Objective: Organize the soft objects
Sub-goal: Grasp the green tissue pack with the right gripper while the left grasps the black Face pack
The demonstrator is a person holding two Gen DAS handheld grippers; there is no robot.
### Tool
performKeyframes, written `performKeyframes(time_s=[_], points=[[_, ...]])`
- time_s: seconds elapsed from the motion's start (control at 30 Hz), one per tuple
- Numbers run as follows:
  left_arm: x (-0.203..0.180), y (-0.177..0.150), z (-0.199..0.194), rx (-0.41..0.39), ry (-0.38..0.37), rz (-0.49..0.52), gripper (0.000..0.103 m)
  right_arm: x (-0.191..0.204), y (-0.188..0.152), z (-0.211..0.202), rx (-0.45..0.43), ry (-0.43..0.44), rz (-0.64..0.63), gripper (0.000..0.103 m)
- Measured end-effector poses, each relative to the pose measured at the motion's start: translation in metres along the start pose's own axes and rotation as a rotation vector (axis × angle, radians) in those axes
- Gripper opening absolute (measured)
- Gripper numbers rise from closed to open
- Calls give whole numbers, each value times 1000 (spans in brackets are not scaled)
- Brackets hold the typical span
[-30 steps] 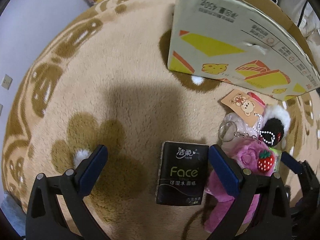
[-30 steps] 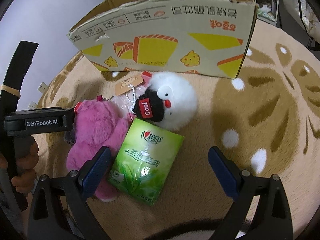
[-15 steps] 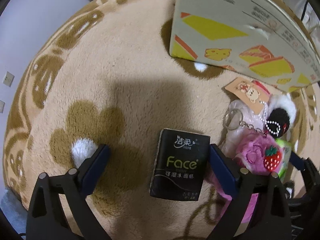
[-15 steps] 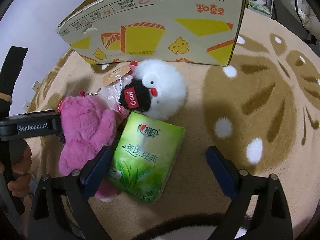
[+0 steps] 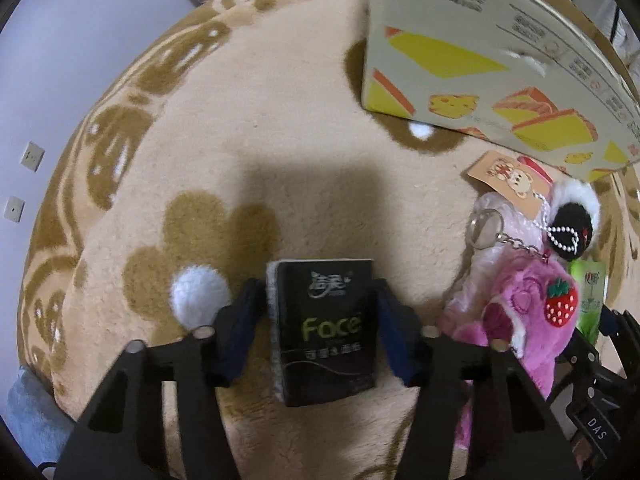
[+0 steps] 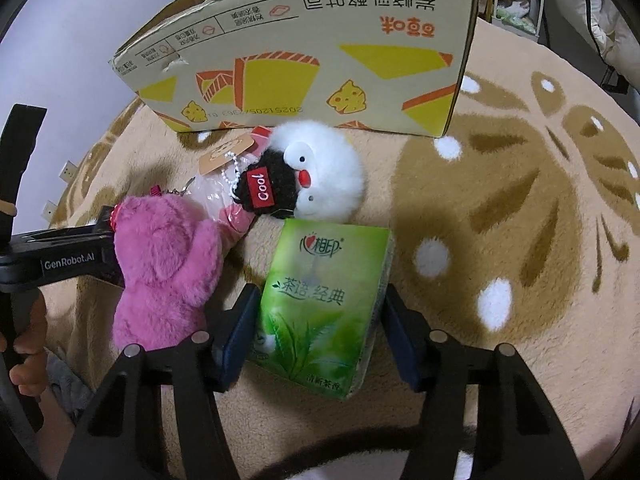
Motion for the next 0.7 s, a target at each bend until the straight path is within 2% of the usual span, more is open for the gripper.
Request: performKeyframes(time_s=[0.1,0.23,0.37,0.53,0.7], points=[[11,2,-7,-5,-9,-30,45,-1,-1,-5,-5,-10,-2,63],[18,0,-10,-11,-78,-75,44,0,2,-13,-33,-18,1,62],[29,-1,-15,-39,-77,-90,44,-2,4,-29,-83,-27,5,62],[45,-3,-50,-135,-73,-107,44,-2,8,-49,-149,-41,13,62],[43,0,-86,-247,-77,-91,44,-4,14,-75,-230,-45,27,62]])
Point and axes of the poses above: each gripper's, at about its wrist camera, not at the fingertips, and z roughly the way its jaws point, x to its left, y to its top, the point moved 8 cm from there along z, roughly the way its jaws point, and after that the axes turned 15 degrees about -z, right-handed, at the moved point
